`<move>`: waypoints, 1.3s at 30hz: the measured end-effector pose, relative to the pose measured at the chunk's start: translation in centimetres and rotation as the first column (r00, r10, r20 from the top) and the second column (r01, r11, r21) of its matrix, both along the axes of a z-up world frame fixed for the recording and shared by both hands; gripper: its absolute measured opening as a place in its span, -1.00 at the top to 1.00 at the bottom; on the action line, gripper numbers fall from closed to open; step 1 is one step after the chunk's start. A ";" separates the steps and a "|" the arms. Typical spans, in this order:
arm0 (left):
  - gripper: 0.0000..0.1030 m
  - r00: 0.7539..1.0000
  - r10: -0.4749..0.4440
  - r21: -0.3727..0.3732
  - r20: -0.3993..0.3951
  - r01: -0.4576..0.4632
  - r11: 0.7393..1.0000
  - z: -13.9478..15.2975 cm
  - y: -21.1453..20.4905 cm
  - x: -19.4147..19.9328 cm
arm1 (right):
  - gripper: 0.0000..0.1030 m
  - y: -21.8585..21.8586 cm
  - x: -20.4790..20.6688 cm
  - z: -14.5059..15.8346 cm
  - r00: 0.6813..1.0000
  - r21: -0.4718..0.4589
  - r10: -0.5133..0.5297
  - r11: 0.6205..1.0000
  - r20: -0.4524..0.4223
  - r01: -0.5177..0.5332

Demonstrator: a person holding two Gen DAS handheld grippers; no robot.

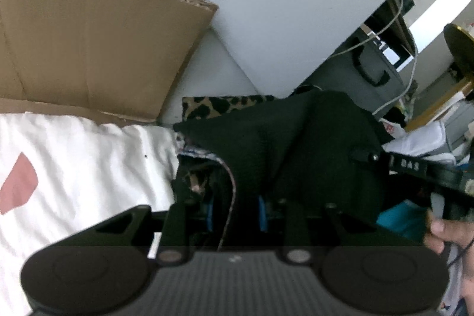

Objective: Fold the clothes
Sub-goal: 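Carry the held shorts with both tools toward the teal garment pile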

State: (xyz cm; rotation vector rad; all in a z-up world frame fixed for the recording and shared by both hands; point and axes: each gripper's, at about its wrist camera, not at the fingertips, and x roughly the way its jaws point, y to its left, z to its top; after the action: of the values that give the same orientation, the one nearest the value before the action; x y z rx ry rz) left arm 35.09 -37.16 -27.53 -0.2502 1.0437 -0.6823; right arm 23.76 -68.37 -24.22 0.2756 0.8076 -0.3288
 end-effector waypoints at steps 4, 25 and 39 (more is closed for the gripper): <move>0.44 1.000 0.018 -0.011 0.007 -0.018 1.000 -0.4 0.2 0.0 | 0.87 -1.2 1.7 -1.1 1.000 0.021 -0.008 1.000 0.005 0.008; 0.08 0.996 0.056 -0.061 -0.075 -0.060 0.996 -1.7 1.1 3.3 | 0.16 4.5 -3.5 -4.1 0.985 -0.075 0.025 0.997 0.168 -0.013; 0.56 0.983 0.186 -0.027 -0.012 -0.186 0.982 -2.7 1.5 7.6 | 0.16 6.1 -8.3 -10.7 0.988 -0.030 -0.020 0.999 0.155 0.025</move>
State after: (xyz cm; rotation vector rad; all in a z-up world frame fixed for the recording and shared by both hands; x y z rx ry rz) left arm 42.70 -35.68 -30.27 -0.3713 1.0064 -0.5275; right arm 15.44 -62.26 -34.96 0.2772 0.6467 -0.3370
